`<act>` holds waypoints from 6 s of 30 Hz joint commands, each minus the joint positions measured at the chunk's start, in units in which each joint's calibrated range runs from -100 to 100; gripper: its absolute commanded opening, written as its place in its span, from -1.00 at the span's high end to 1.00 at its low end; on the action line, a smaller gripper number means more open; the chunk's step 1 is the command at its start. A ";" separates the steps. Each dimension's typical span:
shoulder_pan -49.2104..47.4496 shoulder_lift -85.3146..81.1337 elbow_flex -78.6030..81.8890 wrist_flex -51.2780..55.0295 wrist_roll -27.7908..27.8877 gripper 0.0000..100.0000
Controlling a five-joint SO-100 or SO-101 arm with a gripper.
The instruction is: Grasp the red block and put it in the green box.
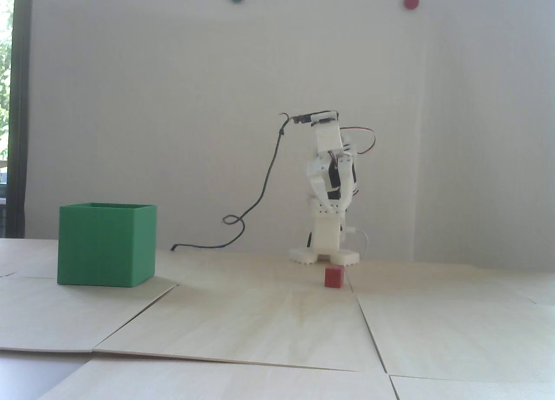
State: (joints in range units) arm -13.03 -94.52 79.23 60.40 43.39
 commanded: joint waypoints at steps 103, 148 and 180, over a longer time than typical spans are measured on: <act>3.18 101.43 -48.71 -4.16 -5.80 0.32; 29.56 93.85 -99.64 38.84 1.96 0.95; 49.10 71.82 -75.68 19.28 13.15 0.95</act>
State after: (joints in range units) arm 34.81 -25.78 12.80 79.87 57.62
